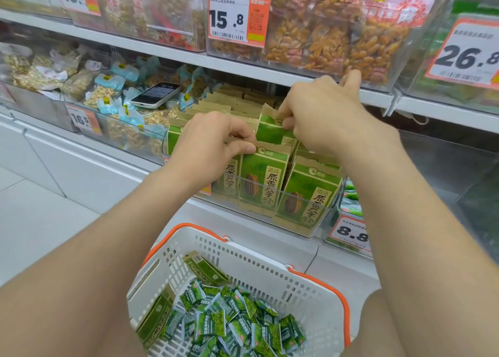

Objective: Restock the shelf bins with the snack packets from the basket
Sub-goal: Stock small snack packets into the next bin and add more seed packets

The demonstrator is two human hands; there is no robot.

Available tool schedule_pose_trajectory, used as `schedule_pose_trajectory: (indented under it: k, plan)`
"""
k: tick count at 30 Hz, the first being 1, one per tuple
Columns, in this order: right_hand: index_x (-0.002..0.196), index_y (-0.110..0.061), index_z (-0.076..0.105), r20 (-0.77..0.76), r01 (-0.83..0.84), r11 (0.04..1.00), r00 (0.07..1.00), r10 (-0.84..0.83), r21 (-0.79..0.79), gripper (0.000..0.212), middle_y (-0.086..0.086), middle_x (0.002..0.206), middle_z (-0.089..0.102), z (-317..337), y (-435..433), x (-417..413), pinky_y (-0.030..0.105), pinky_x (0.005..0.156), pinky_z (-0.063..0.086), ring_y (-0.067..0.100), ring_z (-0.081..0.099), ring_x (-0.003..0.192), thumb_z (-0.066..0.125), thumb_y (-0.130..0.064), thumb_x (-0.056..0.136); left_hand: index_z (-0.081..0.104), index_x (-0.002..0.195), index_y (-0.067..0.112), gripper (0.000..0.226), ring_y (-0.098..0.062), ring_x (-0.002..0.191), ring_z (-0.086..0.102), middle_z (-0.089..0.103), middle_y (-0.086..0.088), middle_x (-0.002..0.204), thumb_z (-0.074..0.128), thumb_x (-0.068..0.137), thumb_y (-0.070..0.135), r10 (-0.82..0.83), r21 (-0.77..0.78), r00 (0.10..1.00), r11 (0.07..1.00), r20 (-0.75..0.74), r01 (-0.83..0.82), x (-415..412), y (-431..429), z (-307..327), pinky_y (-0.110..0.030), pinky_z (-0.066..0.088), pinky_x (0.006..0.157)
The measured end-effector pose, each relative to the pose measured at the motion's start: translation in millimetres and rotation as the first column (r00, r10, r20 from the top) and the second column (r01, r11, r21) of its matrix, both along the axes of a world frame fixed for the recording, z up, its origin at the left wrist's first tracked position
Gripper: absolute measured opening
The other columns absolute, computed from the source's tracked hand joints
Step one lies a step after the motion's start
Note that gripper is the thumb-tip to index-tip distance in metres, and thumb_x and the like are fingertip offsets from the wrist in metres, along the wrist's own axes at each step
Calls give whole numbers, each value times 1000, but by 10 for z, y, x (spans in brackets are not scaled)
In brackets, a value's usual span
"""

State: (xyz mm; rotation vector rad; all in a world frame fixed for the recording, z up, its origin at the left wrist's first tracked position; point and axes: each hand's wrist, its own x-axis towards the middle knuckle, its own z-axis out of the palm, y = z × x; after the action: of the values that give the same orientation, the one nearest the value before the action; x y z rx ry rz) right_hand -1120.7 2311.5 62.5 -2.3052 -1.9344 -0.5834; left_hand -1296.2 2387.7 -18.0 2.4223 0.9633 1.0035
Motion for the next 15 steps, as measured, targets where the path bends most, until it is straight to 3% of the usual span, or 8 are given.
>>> schedule_pose_trajectory:
  k: [2,5,8,10,13,15]
  plan:
    - [113,-28,69,45,-15,999,999,17,-39,39,-1,99,70,-28,32,-68,61,108,21,34,49,110,59,1,90,77,87,37,9,-16,96,67,74,10,104,83,88,30,-8,32,1000,999,-14,9,4,-7,1,-40,53,93]
    - [110,-26,67,-44,-27,983,999,19,-183,33,-1,102,68,-156,159,-88,60,104,25,34,48,109,57,-1,91,80,89,28,7,-13,115,64,70,8,124,83,87,21,-60,107,998,992,1,59,10,-44,11,-29,44,103]
    - [103,-24,66,-123,-7,961,992,-29,-278,21,3,102,63,-218,267,-17,61,101,31,40,48,110,57,-8,93,76,98,26,10,-7,104,67,75,12,107,80,90,20,-94,102,996,991,9,92,14,-67,5,-36,51,99]
    - [95,-26,67,-131,-1,948,990,-43,-319,18,4,99,60,-250,284,3,61,100,33,46,49,112,58,-10,94,67,110,28,19,-9,101,68,72,16,106,76,94,25,-100,81,995,992,-21,102,23,-67,-6,-44,52,99]
    - [75,-34,65,-259,-50,963,966,-22,-266,22,1,88,56,-274,220,38,61,97,36,48,52,112,67,-21,94,63,118,36,18,-16,104,67,71,17,109,66,101,32,-57,137,985,987,-163,80,42,-80,-3,-50,44,104]
    - [93,-34,74,-361,-109,984,931,51,-144,9,-3,93,64,-285,94,30,55,103,38,35,55,110,72,-26,94,64,121,38,17,-17,105,65,72,16,106,59,105,35,17,196,973,980,-231,29,57,-108,3,-42,35,99]
